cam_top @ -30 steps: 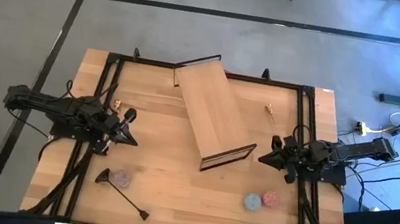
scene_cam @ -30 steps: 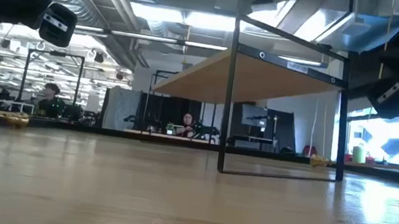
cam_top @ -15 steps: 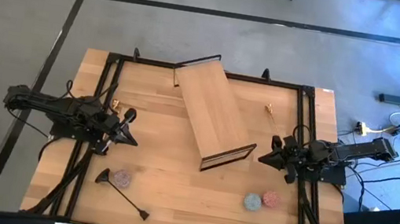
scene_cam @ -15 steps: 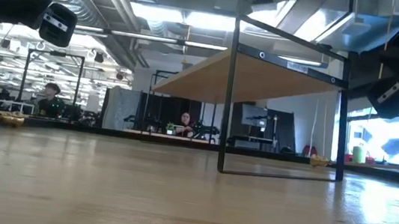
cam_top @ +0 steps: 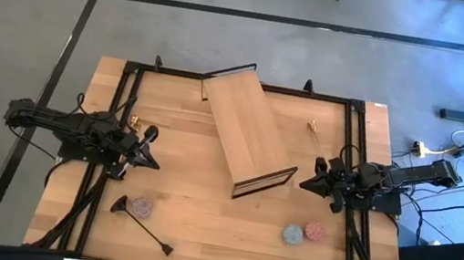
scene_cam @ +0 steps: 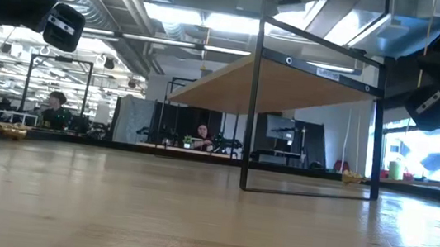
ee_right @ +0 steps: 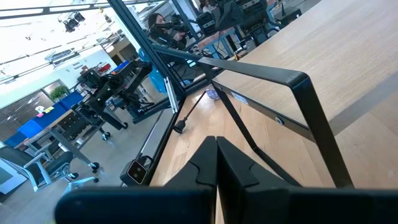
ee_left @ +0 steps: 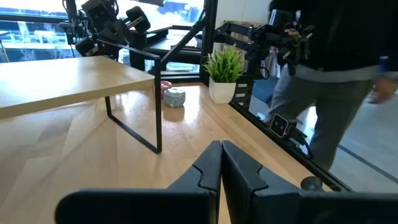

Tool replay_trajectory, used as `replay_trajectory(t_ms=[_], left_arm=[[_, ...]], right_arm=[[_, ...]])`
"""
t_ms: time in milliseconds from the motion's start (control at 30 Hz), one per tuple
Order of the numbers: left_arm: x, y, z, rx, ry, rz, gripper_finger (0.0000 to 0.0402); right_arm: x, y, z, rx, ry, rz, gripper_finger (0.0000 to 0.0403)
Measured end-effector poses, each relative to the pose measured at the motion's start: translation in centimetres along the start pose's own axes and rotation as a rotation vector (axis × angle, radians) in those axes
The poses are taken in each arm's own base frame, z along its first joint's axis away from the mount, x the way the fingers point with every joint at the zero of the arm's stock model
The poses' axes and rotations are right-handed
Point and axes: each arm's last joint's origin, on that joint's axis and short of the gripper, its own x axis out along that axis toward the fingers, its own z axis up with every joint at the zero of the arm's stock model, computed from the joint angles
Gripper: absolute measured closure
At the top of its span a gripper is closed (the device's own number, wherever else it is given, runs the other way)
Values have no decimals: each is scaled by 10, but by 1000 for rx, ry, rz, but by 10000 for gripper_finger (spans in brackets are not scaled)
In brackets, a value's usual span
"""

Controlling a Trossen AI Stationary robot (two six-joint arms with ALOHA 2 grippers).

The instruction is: Pick & Place candle stick holders

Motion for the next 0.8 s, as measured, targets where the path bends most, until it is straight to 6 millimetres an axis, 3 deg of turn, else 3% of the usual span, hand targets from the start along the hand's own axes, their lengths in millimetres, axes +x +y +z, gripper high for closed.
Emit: replay_trajectory(t_ms=[800], left_arm=[[0, 0, 0, 0, 0, 0, 395]], right_arm=[[0, 1, 1, 1, -12, 7, 402]])
